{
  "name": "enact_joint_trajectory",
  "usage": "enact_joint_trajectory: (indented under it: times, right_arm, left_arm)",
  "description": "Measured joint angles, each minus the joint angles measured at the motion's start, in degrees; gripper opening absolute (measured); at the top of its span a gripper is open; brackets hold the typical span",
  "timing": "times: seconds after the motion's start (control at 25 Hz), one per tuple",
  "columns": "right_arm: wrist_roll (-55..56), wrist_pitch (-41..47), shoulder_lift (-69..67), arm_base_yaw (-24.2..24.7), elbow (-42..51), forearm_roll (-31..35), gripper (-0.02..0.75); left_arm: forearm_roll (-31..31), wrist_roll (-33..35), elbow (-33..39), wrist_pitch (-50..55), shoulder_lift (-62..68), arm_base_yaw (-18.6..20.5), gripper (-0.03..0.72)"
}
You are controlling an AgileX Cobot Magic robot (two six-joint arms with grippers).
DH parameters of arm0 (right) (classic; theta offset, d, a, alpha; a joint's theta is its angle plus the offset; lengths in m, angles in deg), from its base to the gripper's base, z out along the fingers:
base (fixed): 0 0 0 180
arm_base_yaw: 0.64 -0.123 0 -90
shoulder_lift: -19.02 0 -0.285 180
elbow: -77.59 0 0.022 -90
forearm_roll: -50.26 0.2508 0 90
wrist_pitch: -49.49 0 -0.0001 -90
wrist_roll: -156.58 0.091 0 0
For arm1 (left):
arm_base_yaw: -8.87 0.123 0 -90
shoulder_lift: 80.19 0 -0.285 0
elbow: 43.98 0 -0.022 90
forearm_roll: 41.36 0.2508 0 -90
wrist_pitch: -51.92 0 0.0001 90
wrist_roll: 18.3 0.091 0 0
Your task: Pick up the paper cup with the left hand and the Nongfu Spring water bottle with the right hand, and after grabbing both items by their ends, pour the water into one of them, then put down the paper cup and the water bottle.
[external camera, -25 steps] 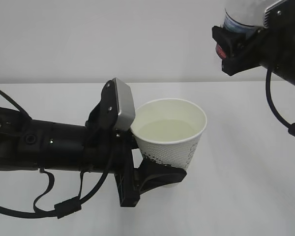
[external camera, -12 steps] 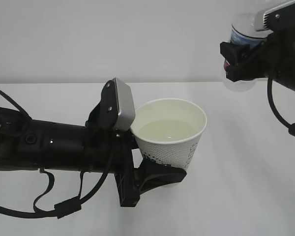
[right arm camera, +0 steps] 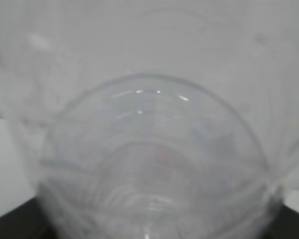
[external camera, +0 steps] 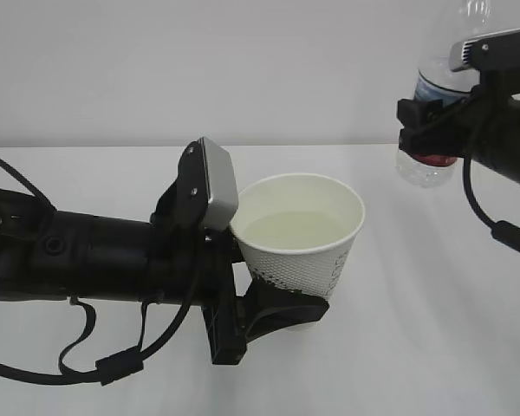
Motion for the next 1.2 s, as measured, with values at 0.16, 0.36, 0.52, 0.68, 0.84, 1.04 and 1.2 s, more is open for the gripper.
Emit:
enact_joint_trajectory:
  times: [0.16, 0.36, 0.52, 0.68, 0.84, 1.04, 1.2]
  right_arm:
    - [-0.26, -0.47, -2.78, 0.00, -0.02, 1.65, 0.476]
    - [-2.64, -2.68, -4.92, 0.00, -0.12, 5.57, 0.476]
    - [-3.81, -3.99, -6.95, 0.11, -0.12, 7.35, 0.476]
    - [-4.06, -4.91, -8.63, 1.45, -0.12, 7.46, 0.476]
    - [-4.06, -5.45, -10.16, 4.11, -0.12, 7.53, 0.476]
    - [-4.06, -6.63, -10.75, 6.05, -0.23, 7.53, 0.476]
    - [-4.06, -7.10, -12.43, 6.52, -0.45, 7.32, 0.476]
  left_arm:
    - [0.00, 0.00, 0.00, 0.00, 0.00, 0.00, 0.504]
    - [0.00, 0.00, 0.00, 0.00, 0.00, 0.00, 0.504]
    - [0.00, 0.00, 0.00, 0.00, 0.00, 0.00, 0.504]
    - [0.00, 0.00, 0.00, 0.00, 0.00, 0.00, 0.504]
    - [0.00, 0.00, 0.00, 0.00, 0.00, 0.00, 0.504]
    - [0.00, 0.00, 0.00, 0.00, 0.00, 0.00, 0.504]
    - [0.00, 0.00, 0.00, 0.00, 0.00, 0.00, 0.504]
